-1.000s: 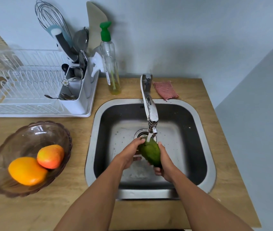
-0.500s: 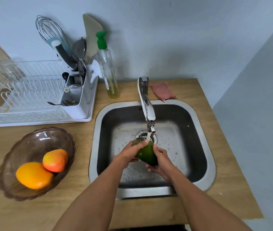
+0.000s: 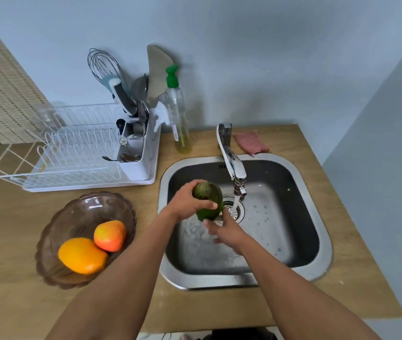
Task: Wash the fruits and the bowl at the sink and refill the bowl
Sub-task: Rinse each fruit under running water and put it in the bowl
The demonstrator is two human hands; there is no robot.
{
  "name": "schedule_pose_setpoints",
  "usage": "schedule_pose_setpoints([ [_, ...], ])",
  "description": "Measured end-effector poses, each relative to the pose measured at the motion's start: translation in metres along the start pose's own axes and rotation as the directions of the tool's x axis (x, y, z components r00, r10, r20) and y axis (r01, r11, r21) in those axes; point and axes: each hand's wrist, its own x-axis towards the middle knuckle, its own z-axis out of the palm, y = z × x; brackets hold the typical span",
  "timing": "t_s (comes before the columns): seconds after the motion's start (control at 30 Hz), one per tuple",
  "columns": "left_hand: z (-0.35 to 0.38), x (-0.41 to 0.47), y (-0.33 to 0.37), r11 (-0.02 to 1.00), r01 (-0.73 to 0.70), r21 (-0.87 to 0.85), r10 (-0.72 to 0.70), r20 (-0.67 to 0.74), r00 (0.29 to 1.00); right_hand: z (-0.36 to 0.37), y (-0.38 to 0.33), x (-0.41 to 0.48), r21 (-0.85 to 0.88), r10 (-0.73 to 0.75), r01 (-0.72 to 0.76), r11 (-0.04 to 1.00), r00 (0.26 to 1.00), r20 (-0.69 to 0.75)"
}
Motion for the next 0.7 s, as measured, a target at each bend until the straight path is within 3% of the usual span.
schedule_pose_setpoints([
  [0.1,-0.011,-0.013,0.001,0.999,-0.043,0.01,0.043,0.017,0.999,0.013,0.001,0.001,-0.067,-0.143,0.134,0.989,0.975,-0.168],
  [0.23,-0.011,-0.034,-0.014,0.992,-0.025,0.124,0.01,0.119,0.993,0.018,0.017,-0.013,-0.274,-0.177,0.131,0.953,0.972,-0.152],
  [0.37,-0.019,-0.041,-0.015,0.997,-0.068,0.028,0.065,0.089,0.994,0.025,0.014,-0.021,-0.35,-0.308,0.213,0.912,0.92,-0.243],
  [0.5,-0.027,-0.048,-0.018,0.98,-0.057,0.191,0.038,0.1,0.994,0.026,0.01,-0.023,-0.505,-0.268,0.156,0.849,0.951,-0.156],
  [0.6,-0.027,-0.056,-0.019,0.985,-0.093,0.147,0.083,0.072,0.994,0.031,0.012,-0.034,-0.576,-0.387,0.202,0.792,0.896,-0.217],
  [0.7,-0.026,-0.062,-0.03,0.986,-0.046,0.162,0.035,0.07,0.997,0.033,0.012,-0.039,-0.657,-0.364,0.18,0.732,0.918,-0.155],
])
